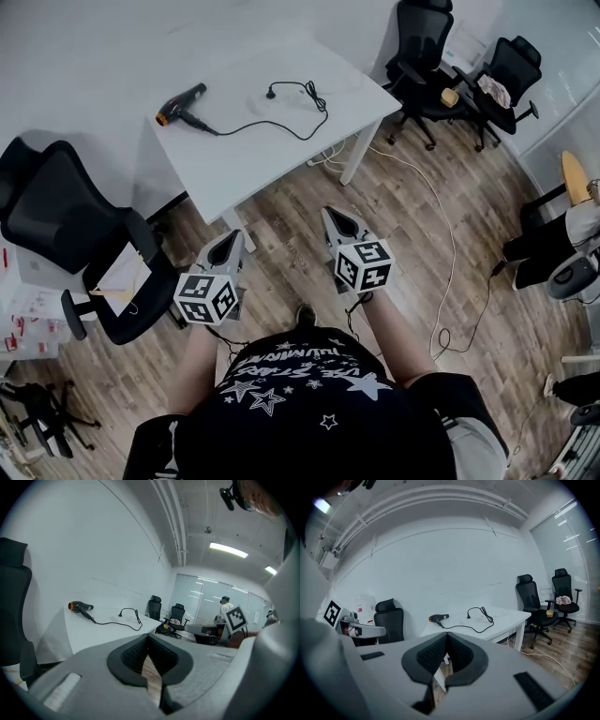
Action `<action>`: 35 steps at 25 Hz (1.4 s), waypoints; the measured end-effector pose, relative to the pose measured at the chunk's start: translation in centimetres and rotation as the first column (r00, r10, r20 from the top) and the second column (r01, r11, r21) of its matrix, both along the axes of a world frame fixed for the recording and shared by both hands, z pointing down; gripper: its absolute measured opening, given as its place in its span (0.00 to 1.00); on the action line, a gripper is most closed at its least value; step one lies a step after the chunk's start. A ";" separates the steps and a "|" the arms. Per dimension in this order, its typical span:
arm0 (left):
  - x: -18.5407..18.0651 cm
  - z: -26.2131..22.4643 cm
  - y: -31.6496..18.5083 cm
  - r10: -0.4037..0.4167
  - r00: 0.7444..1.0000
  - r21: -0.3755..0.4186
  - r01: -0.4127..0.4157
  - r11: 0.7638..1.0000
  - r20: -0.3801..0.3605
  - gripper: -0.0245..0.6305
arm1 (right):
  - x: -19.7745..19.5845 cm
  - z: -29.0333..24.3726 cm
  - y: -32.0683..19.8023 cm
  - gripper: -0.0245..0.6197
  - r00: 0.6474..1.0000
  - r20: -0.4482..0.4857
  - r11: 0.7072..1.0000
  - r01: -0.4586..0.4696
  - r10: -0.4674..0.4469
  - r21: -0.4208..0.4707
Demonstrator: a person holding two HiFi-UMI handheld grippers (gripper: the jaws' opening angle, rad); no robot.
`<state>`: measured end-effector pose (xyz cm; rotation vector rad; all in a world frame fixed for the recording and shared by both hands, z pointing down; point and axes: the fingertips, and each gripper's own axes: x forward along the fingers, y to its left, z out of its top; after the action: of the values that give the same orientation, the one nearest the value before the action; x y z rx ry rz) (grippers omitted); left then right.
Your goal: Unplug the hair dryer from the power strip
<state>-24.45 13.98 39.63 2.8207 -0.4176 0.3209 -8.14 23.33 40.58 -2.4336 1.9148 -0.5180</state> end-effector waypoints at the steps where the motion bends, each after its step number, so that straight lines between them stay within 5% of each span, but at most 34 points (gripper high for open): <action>1: 0.6 -0.1 0.0 -0.009 1.000 0.004 0.009 1.000 0.001 0.05 | 0.6 0.1 -0.1 0.05 1.000 0.004 1.000 0.008 -0.008 0.002; 13: 4.4 0.3 -0.7 -0.126 0.992 -0.006 0.126 0.992 0.023 0.05 | 5.5 1.8 -0.7 0.05 0.994 0.052 0.995 0.101 -0.100 -0.010; 26: 9.0 2.6 -4.0 -0.087 0.995 -0.044 0.089 0.995 0.050 0.05 | 9.6 4.3 -2.3 0.05 0.995 0.091 0.998 0.047 -0.042 -0.052; 35: 14.2 3.1 -10.5 -0.054 0.998 -0.079 0.056 0.995 0.027 0.05 | 14.0 4.3 -7.8 0.05 0.998 0.067 0.996 0.024 -0.018 -0.088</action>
<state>-10.28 3.45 42.70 2.7248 -0.4764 0.3533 5.82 15.53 44.90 -2.4172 1.9338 -0.6898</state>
